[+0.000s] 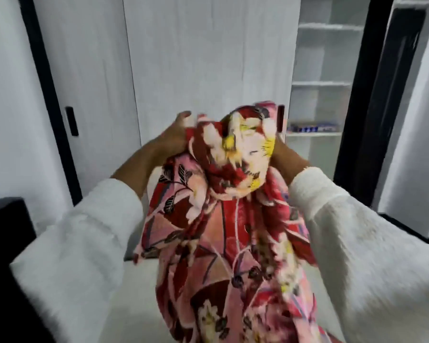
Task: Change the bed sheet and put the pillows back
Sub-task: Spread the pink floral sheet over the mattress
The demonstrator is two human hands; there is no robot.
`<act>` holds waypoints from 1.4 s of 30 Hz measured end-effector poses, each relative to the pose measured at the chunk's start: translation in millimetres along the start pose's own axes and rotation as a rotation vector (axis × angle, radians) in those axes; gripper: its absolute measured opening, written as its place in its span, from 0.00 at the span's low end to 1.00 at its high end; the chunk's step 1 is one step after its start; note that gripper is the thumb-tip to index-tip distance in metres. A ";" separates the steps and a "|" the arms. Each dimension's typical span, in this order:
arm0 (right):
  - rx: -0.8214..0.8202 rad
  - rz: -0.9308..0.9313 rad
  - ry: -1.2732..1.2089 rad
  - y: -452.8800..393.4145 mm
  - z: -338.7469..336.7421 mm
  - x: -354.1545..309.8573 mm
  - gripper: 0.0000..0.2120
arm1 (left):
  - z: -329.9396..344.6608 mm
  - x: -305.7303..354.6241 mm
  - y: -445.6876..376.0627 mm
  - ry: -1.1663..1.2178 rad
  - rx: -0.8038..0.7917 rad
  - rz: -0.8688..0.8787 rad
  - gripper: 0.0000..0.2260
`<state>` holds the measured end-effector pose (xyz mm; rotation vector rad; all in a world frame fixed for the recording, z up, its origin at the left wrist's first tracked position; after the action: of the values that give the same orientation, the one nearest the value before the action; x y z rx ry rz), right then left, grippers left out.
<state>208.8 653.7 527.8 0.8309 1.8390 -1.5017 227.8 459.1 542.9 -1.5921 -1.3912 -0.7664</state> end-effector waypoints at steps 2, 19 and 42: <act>-0.086 -0.071 -0.046 16.9 29.6 -0.7 0.28 | 35.6 -25.1 7.5 -0.095 -0.065 -0.018 0.25; -0.211 0.360 0.395 162.0 93.7 207.2 0.16 | 28.4 -114.3 55.3 0.341 0.388 -0.394 0.18; -0.495 0.144 0.044 106.4 93.1 102.3 0.25 | 4.4 -101.7 73.9 -0.794 0.530 -0.522 0.08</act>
<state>236.5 587.8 368.6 0.7342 2.0130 -0.8864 280.5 417.2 436.6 -1.1345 -2.3946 0.0315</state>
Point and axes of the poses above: each hand's wrist, its own y-axis away from the middle knuckle, its own z-axis out of the palm, x = y × z, the point moved 3 cm from there along -y, towards the middle knuckle, and after that the axes turned 14 degrees about -z, right-handed, at the moved point
